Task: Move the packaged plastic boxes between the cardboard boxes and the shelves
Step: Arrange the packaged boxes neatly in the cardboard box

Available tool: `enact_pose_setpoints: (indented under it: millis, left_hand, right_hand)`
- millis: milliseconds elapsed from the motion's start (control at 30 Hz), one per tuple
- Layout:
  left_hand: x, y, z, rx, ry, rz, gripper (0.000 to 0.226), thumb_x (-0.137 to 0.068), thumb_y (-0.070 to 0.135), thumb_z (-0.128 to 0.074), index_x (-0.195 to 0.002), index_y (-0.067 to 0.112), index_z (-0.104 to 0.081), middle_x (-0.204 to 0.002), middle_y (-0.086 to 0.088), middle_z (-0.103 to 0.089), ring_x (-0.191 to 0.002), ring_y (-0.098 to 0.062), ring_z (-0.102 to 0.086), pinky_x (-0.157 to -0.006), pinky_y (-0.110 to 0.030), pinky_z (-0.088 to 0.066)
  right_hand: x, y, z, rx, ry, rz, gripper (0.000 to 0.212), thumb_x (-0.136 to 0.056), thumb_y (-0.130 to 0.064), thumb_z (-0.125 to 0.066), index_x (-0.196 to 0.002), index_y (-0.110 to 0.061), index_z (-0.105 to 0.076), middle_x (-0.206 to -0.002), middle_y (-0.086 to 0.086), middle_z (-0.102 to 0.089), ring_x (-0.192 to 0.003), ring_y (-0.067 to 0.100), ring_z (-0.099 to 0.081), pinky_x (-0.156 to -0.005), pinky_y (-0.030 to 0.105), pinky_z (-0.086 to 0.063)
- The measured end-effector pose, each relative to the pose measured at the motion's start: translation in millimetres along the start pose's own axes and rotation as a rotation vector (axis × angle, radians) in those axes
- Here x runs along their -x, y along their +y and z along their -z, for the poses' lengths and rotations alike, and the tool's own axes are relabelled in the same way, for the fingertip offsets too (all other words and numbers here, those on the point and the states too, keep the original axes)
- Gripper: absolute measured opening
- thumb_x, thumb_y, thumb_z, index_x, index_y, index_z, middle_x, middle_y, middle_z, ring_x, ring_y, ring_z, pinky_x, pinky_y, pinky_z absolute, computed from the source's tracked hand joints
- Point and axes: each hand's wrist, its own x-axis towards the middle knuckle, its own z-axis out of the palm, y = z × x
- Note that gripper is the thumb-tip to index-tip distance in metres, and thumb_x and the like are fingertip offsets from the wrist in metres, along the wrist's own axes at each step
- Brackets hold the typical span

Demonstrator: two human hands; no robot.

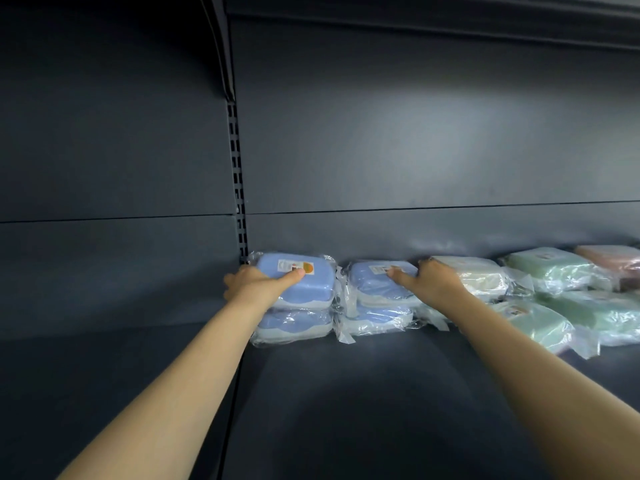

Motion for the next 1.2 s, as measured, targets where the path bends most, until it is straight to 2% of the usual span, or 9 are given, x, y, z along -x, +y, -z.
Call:
enact_pose_setpoints:
  millis: [67, 167, 367, 433, 500, 667, 933, 1033, 1200]
  left_hand:
    - [5, 1, -3, 0.041, 0.003, -0.051, 0.096, -0.066, 0.059, -0.075, -0.137, 0.006, -0.038, -0.139, -0.013, -0.029, -0.120, -0.030, -0.048, -0.084, -0.028, -0.038]
    - [7, -1, -5, 0.074, 0.002, -0.103, 0.089, -0.071, 0.053, -0.074, -0.138, 0.009, -0.034, -0.141, -0.012, -0.030, -0.119, -0.028, -0.048, -0.082, -0.027, -0.038]
    - [11, -4, -8, 0.212, 0.012, -0.130, 0.077, -0.074, 0.045, -0.076, -0.130, 0.008, -0.037, -0.117, -0.002, -0.048, -0.098, -0.021, -0.049, -0.077, -0.030, -0.040]
    - [13, -4, -6, 0.254, 0.031, -0.149, 0.074, -0.071, 0.041, -0.079, -0.125, 0.010, -0.039, -0.114, -0.001, -0.052, -0.096, -0.020, -0.052, -0.077, -0.030, -0.042]
    - [17, -2, -2, 0.289, 0.059, -0.168, 0.073, -0.067, 0.038, -0.083, -0.123, 0.013, -0.043, -0.115, 0.000, -0.056, -0.099, -0.020, -0.056, -0.081, -0.031, -0.046]
    - [46, 11, 16, 0.383, 0.113, -0.192, 0.071, -0.067, 0.036, -0.083, -0.121, 0.013, -0.045, -0.112, 0.002, -0.056, -0.096, -0.018, -0.055, -0.079, -0.029, -0.042]
    - [172, 27, 20, 0.508, 0.125, -0.223, 0.062, -0.069, 0.038, -0.082, -0.118, 0.019, -0.049, -0.115, 0.006, -0.061, -0.105, -0.016, -0.061, -0.089, -0.032, -0.049]
    - [243, 27, 6, 0.538, 0.113, -0.225, 0.064, -0.068, 0.038, -0.083, -0.120, 0.019, -0.051, -0.115, 0.005, -0.064, -0.105, -0.017, -0.063, -0.093, -0.038, -0.051]
    - [376, 14, -49, 0.630, 0.114, -0.205, 0.064, -0.067, 0.037, -0.083, -0.119, 0.019, -0.052, -0.111, 0.005, -0.066, -0.103, -0.015, -0.064, -0.095, -0.039, -0.050]
  right_hand:
    - [1, -2, -3, -0.047, -0.044, -0.045, 0.072, -0.092, -0.059, -0.040, -0.120, 0.006, -0.054, -0.123, 0.020, -0.058, -0.117, 0.032, -0.052, -0.092, 0.031, -0.039]
    - [2, -4, -7, -0.106, -0.056, -0.075, 0.077, -0.090, -0.063, -0.041, -0.122, 0.007, -0.054, -0.122, 0.021, -0.059, -0.115, 0.032, -0.054, -0.091, 0.032, -0.039]
    - [6, -8, -14, -0.303, 0.080, -0.130, 0.061, -0.075, -0.063, -0.064, -0.093, -0.006, -0.051, -0.077, 0.004, -0.054, -0.078, 0.024, -0.052, -0.057, 0.028, -0.036]
    - [9, -9, -14, -0.386, 0.139, -0.134, 0.066, -0.069, -0.059, -0.072, -0.103, -0.007, -0.051, -0.096, 0.007, -0.056, -0.089, 0.024, -0.054, -0.058, 0.026, -0.036]
    - [17, -12, -9, -0.475, 0.196, -0.139, 0.074, -0.069, -0.050, -0.078, -0.119, -0.004, -0.048, -0.117, 0.008, -0.053, -0.103, 0.023, -0.052, -0.072, 0.026, -0.037]
    - [55, -6, 14, -0.578, 0.289, -0.070, 0.070, -0.073, -0.036, -0.079, -0.123, -0.003, -0.045, -0.124, 0.010, -0.051, -0.093, 0.017, -0.046, -0.075, 0.024, -0.034]
    - [151, 46, 83, -0.698, 0.300, -0.010, 0.064, -0.077, -0.037, -0.077, -0.121, -0.004, -0.043, -0.101, -0.001, -0.049, -0.082, 0.014, -0.046, -0.058, 0.025, -0.033]
    - [196, 91, 108, -0.727, 0.313, 0.034, 0.064, -0.075, -0.039, -0.077, -0.119, -0.006, -0.044, -0.100, -0.002, -0.049, -0.089, 0.015, -0.048, -0.071, 0.024, -0.036]
    - [282, 185, 129, -0.802, 0.239, 0.060, 0.059, -0.076, -0.036, -0.077, -0.116, -0.009, -0.045, -0.102, -0.002, -0.051, -0.091, 0.015, -0.051, -0.072, 0.023, -0.035]
